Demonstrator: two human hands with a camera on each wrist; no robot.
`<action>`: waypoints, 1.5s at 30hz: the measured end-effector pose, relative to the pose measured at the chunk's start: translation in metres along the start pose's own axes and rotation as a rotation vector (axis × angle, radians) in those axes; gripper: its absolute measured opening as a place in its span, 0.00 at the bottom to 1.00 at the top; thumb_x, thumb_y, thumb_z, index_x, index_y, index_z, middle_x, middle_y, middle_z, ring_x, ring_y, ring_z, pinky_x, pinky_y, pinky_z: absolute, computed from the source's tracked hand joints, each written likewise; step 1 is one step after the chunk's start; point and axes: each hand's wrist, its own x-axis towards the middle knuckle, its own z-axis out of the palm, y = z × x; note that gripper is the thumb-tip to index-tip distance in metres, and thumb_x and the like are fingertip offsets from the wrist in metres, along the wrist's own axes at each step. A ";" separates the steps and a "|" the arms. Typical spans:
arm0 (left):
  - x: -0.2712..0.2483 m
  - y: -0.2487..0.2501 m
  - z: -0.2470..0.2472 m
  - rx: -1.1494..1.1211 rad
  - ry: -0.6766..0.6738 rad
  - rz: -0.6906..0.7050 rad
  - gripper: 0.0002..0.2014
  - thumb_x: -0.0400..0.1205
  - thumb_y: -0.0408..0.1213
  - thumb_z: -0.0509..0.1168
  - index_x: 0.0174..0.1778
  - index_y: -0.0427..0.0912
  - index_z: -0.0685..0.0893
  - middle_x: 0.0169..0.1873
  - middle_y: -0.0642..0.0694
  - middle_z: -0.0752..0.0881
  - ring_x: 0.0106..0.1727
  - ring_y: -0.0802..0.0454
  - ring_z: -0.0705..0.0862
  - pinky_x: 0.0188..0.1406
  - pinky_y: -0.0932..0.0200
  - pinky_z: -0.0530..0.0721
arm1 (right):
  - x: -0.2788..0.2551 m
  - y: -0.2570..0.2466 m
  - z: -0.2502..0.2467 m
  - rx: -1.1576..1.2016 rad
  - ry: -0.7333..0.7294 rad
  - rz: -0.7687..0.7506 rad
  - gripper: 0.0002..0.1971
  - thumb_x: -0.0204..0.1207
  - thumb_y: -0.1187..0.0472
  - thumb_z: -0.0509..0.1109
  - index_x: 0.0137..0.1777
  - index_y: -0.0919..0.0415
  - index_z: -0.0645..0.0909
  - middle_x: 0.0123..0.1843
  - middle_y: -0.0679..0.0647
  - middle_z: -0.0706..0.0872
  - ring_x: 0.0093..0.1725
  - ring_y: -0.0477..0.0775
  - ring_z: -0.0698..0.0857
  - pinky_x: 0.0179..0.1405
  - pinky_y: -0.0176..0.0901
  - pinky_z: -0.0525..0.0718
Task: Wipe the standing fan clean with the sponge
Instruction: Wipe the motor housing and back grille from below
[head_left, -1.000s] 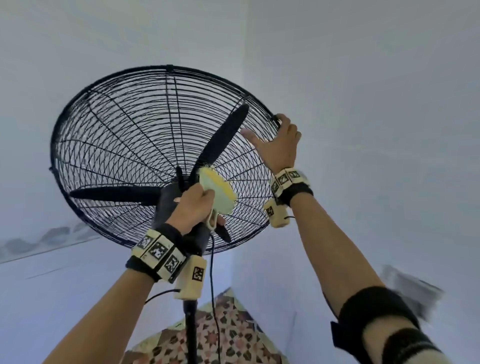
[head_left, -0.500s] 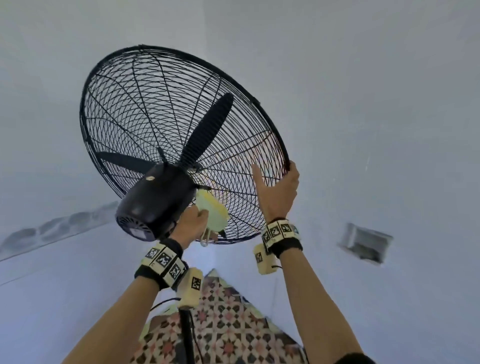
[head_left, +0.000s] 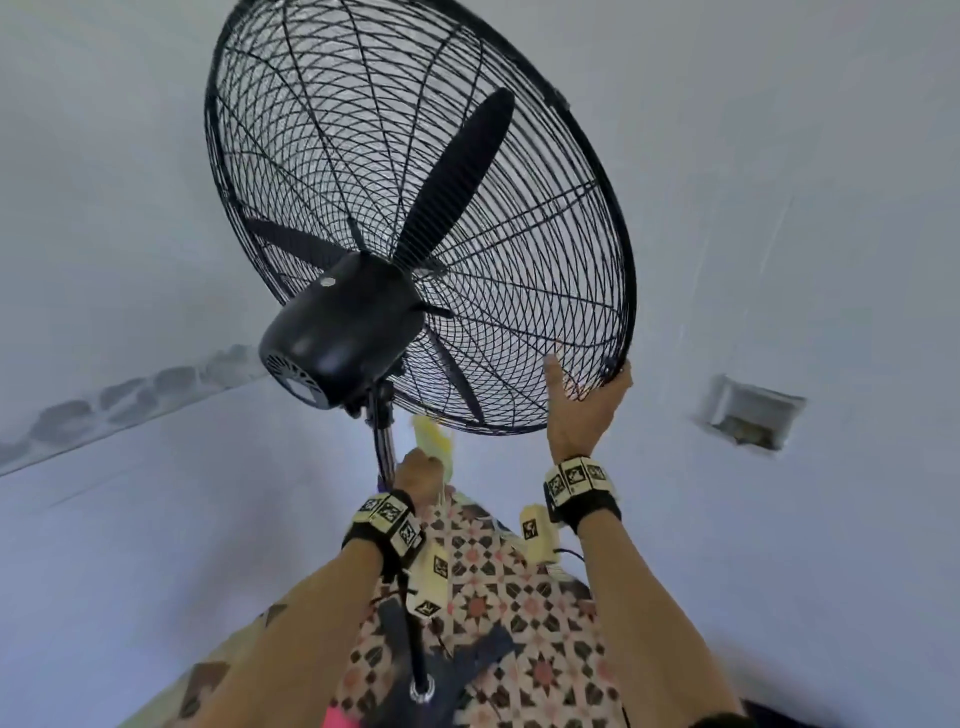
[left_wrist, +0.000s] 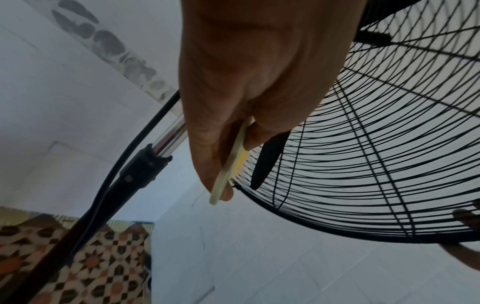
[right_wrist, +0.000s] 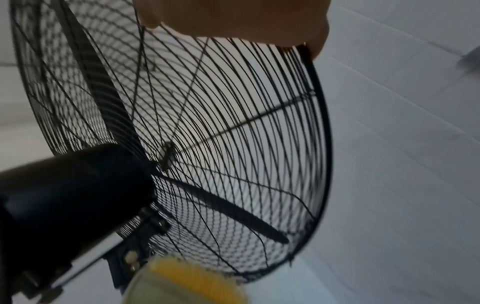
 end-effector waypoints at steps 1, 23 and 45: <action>-0.006 0.001 -0.001 0.029 0.005 0.003 0.13 0.80 0.38 0.60 0.53 0.31 0.79 0.51 0.31 0.88 0.50 0.36 0.91 0.51 0.39 0.91 | -0.003 0.006 0.000 -0.002 -0.009 0.033 0.54 0.66 0.32 0.82 0.85 0.58 0.62 0.80 0.51 0.74 0.79 0.49 0.73 0.82 0.42 0.71; 0.118 -0.058 0.065 -0.165 0.200 -0.167 0.23 0.78 0.40 0.67 0.67 0.33 0.82 0.63 0.29 0.87 0.60 0.30 0.87 0.66 0.35 0.86 | 0.041 0.089 -0.004 -0.015 -0.331 0.214 0.57 0.59 0.48 0.90 0.86 0.55 0.62 0.80 0.46 0.74 0.75 0.39 0.73 0.74 0.25 0.72; 0.106 -0.025 0.097 -0.359 0.373 -0.027 0.16 0.89 0.33 0.60 0.72 0.33 0.78 0.55 0.37 0.87 0.33 0.55 0.88 0.34 0.56 0.90 | 0.045 0.106 -0.003 -0.024 -0.385 0.188 0.66 0.58 0.41 0.90 0.89 0.54 0.53 0.80 0.51 0.77 0.80 0.49 0.75 0.84 0.55 0.71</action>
